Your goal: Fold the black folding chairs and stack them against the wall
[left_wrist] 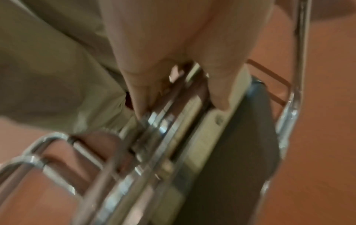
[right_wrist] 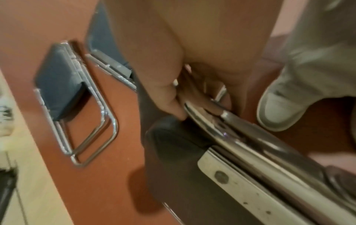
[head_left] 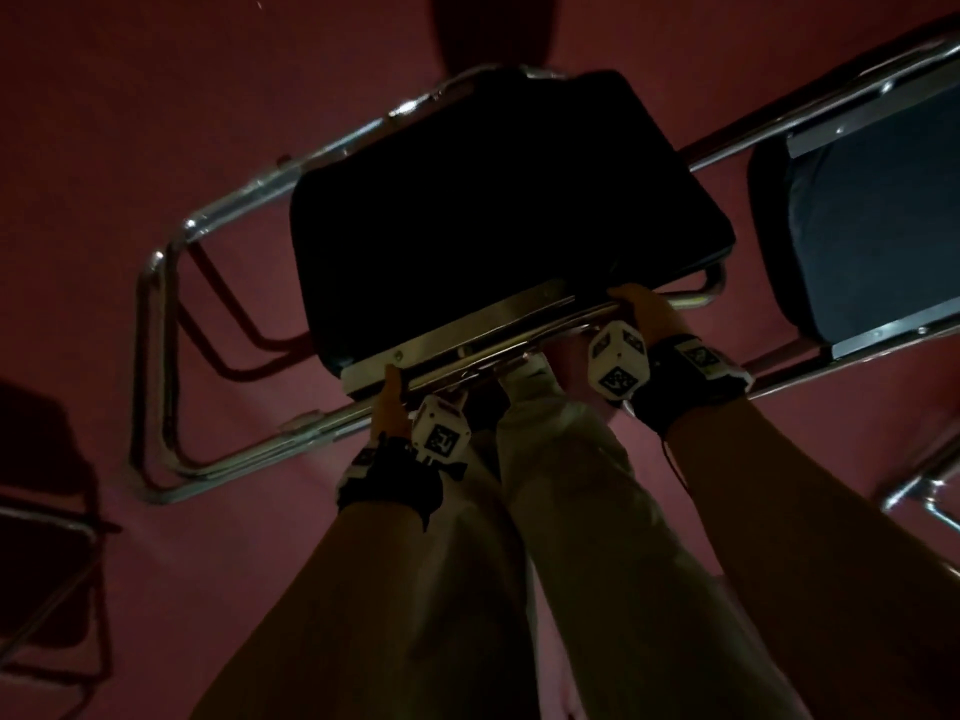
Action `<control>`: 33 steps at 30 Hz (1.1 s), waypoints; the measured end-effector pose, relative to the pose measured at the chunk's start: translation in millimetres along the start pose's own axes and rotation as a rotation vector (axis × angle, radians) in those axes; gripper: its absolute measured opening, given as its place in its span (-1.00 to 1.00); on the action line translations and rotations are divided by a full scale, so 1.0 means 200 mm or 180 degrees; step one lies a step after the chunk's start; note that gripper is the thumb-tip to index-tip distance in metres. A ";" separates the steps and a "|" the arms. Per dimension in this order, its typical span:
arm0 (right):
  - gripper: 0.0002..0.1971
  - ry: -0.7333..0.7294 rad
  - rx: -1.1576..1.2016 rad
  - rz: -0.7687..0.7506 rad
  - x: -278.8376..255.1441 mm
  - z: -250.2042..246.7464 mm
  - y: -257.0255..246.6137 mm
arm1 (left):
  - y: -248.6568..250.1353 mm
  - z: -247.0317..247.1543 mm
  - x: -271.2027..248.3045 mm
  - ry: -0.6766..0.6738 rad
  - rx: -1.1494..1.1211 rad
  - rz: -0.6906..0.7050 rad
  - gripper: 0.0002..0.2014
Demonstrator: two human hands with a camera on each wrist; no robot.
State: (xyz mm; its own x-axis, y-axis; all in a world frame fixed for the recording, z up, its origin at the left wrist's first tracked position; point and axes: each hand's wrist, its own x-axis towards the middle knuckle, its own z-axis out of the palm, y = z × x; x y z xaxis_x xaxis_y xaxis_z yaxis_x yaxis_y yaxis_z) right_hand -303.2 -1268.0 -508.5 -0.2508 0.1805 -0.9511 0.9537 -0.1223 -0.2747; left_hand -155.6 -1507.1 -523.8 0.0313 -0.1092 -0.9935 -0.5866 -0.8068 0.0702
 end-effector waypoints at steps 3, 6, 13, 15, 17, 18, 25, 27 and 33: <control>-0.75 0.0020 -0.0069 0.0020 0.09 -0.03 0.08 | -0.08 -0.03 0.08 -0.0619 -0.0464 -0.0095 -0.42; -0.76 -0.0012 -0.0209 0.0110 0.23 -0.06 0.14 | -0.15 -0.06 0.22 -0.0584 -0.0716 -0.0198 -0.45; -0.79 -0.0138 -0.0470 -0.0001 0.51 0.11 0.10 | -0.12 -0.03 0.58 -0.0630 -0.1478 -0.0059 -0.45; -0.77 -0.0159 -0.0674 -0.0108 0.60 0.17 0.06 | -0.09 0.00 0.67 -0.0668 -0.1799 -0.0002 -0.40; -0.72 -0.0191 -0.0855 -0.0161 0.66 0.23 0.02 | -0.08 0.04 0.76 -0.0682 -0.1883 -0.0044 -0.37; -0.72 -0.0159 -0.0993 -0.0141 0.70 0.24 0.02 | -0.09 0.05 0.80 -0.0738 -0.1872 -0.0081 -0.32; -0.86 -0.0118 -0.1209 -0.0201 0.98 0.30 -0.17 | -0.04 0.26 0.97 -0.0547 -0.1534 0.0243 -0.56; -0.76 -0.0082 -0.1148 -0.0271 0.98 0.34 -0.23 | -0.01 0.33 0.99 -0.0440 -0.1427 0.0345 -0.60; -0.75 0.0163 -0.1237 -0.0381 1.05 0.40 -0.24 | 0.02 0.41 1.05 -0.0567 -0.1733 0.0270 -0.61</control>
State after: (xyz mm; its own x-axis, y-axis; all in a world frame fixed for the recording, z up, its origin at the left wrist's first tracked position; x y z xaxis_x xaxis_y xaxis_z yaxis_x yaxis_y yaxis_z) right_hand -415.6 -1301.2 -706.8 -0.3646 0.2205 -0.9047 0.9124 0.2785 -0.2998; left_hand -218.4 -1485.2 -738.8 -0.1621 -0.1250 -0.9788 -0.0789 -0.9871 0.1391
